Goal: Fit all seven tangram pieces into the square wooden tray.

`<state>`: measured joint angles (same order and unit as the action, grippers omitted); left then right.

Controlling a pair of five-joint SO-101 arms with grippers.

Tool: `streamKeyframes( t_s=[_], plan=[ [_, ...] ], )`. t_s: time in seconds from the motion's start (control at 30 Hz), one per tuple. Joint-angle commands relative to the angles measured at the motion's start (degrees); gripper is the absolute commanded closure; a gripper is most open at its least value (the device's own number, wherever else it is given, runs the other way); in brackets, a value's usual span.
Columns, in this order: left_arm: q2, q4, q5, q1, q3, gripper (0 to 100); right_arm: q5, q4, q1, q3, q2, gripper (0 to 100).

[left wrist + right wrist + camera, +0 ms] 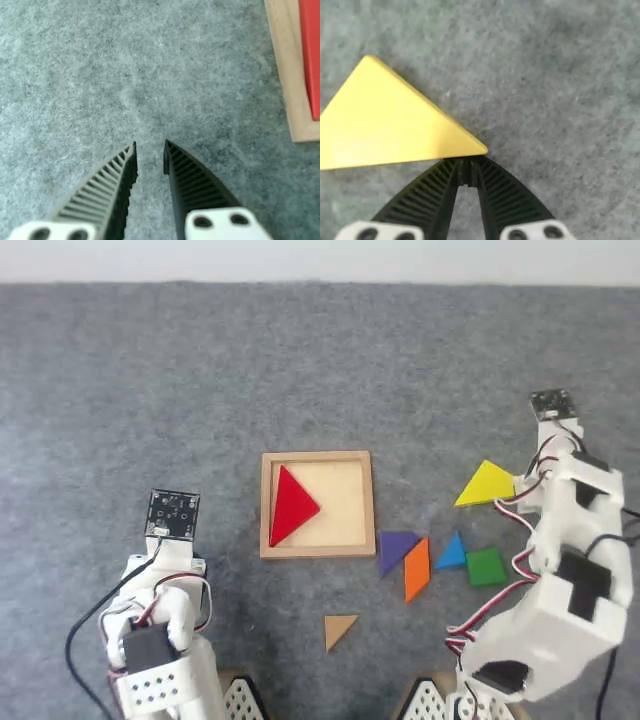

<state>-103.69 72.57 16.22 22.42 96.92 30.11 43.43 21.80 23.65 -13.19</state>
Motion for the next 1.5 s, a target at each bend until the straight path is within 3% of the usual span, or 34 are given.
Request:
streamKeyframes(
  t_s=[0.0,0.43,0.57,0.83,1.03,1.27,1.47],
  plan=[
    [-0.62,0.35,-0.35,-0.18,-0.48,91,-0.79,-0.13,-0.40,-6.42,0.04,99.0],
    [-0.62,0.35,-0.35,-0.18,-0.48,91,-0.62,-0.13,-10.15,-9.85,0.04,99.1],
    [-0.62,0.35,-0.35,-0.18,-0.48,91,-0.70,0.66,-8.22,-10.46,2.33,99.1],
    [-0.62,0.35,-0.35,-0.18,-0.48,91,-0.70,19.03,-3.74,-12.57,6.37,99.1],
    [-0.62,0.35,-0.35,-0.18,-0.48,91,-0.79,14.02,-4.62,-13.98,-0.22,99.1],
    [-0.62,0.35,-0.35,-0.18,-0.48,91,-7.03,16.40,-4.70,-29.01,-14.11,99.1],
    [-0.62,0.35,-0.35,-0.18,-0.48,91,-7.03,22.81,-6.02,-46.86,-26.07,99.1]
  ],
)
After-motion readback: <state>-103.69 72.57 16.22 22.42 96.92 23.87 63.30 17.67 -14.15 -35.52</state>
